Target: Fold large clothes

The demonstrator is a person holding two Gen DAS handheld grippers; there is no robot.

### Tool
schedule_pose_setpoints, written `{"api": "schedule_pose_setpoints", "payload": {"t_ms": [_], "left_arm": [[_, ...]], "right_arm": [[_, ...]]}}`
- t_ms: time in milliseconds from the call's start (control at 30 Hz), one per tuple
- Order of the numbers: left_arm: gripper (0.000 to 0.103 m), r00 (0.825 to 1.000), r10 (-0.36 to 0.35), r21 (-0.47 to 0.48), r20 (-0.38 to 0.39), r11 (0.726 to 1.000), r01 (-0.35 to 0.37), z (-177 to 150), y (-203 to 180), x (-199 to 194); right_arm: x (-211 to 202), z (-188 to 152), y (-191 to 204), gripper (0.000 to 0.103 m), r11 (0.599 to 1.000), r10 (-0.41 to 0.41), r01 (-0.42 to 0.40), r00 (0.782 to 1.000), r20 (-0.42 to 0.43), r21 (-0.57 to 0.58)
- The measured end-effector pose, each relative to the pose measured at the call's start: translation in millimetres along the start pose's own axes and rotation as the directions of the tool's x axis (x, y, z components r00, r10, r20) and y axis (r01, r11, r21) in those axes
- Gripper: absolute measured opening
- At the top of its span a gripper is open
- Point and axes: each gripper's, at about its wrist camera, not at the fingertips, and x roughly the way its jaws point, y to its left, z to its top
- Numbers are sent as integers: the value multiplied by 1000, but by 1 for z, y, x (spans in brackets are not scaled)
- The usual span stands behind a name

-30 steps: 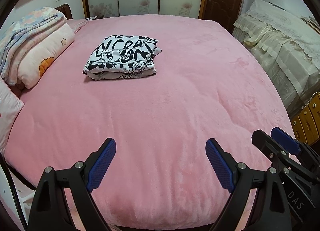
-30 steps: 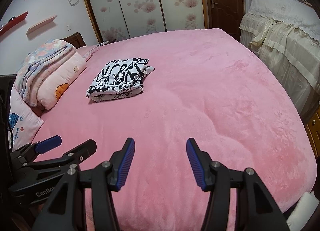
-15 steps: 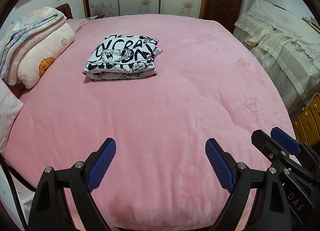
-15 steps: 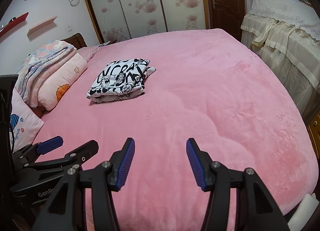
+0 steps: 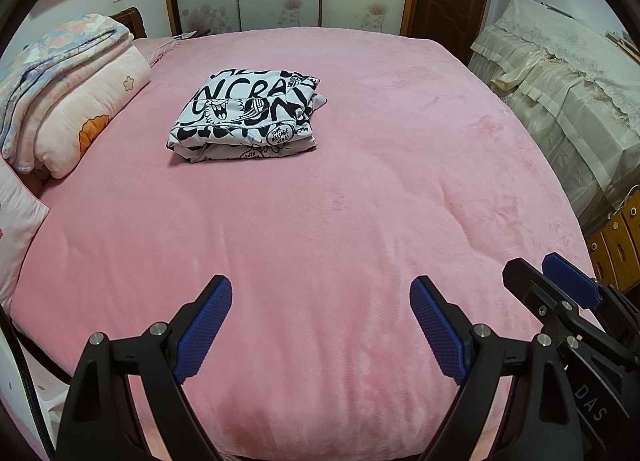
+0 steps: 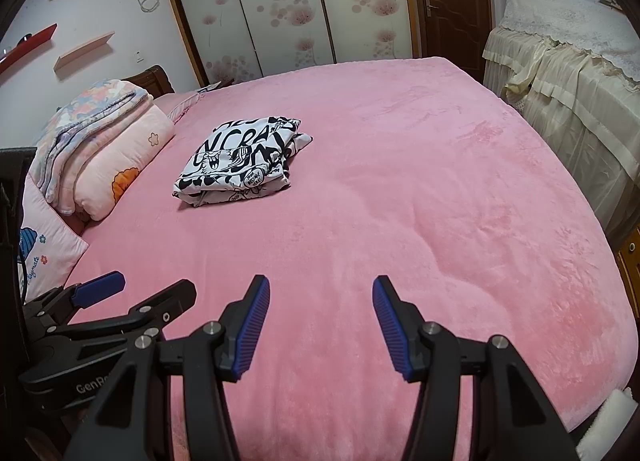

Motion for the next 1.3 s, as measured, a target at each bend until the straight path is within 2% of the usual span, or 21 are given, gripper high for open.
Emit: {"api": "schedule_pose_setpoints", "payload": {"t_ms": [1300], "left_arm": [[85, 999, 0, 6, -38, 1000, 1, -3, 0, 11]], "right_arm": [[13, -6, -4, 54, 1000, 1, -1, 1000, -16, 0]]}}
